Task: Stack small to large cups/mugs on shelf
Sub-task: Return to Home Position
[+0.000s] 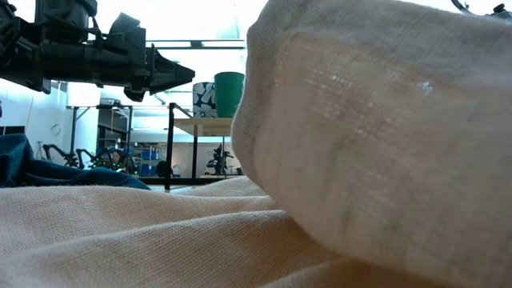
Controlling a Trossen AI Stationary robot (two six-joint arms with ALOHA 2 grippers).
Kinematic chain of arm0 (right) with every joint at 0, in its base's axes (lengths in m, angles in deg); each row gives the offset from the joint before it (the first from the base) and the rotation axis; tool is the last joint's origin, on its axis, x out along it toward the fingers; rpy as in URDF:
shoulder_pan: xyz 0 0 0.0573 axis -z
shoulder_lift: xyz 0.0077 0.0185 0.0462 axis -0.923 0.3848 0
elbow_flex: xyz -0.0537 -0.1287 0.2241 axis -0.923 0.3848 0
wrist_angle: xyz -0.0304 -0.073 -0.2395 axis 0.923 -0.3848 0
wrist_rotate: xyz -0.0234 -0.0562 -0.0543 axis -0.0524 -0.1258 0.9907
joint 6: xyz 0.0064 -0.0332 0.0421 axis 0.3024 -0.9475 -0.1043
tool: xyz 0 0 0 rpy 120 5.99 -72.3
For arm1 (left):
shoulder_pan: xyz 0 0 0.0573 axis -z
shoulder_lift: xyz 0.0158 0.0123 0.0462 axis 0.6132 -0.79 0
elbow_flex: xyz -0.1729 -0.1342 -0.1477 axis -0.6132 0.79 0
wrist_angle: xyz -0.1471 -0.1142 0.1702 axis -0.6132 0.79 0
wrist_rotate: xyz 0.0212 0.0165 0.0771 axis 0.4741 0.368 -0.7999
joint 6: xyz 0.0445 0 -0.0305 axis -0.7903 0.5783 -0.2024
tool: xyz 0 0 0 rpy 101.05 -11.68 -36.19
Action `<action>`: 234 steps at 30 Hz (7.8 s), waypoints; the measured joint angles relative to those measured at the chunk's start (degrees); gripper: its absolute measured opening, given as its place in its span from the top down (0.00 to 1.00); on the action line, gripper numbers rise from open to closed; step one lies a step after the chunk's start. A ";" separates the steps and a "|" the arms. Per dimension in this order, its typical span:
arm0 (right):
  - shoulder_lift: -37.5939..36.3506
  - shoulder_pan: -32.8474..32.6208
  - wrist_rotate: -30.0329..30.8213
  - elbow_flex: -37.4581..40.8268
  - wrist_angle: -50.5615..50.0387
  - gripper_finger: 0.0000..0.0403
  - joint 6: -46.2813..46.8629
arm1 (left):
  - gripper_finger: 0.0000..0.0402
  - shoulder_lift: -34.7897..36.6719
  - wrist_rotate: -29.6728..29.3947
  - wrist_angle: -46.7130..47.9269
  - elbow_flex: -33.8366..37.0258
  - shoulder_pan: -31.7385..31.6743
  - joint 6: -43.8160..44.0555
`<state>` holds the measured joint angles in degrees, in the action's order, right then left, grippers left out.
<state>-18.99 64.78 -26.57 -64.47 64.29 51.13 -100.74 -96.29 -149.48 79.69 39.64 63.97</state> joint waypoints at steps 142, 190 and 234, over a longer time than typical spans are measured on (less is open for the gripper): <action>-0.02 -34.40 -5.51 -30.31 -26.11 0.68 26.93 | 0.73 28.87 30.77 10.61 -1.20 0.04 31.98; 0.09 -34.40 -5.95 -31.50 -25.81 0.69 27.50 | 0.73 21.48 42.44 -1.58 -2.40 0.13 42.97; 25.00 -35.39 1.26 -56.95 -11.47 0.70 28.49 | 0.73 34.23 51.08 1.94 -3.19 0.04 15.10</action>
<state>6.00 29.39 -25.31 -121.42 52.82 79.62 -66.51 -45.21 -147.53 76.49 39.69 79.06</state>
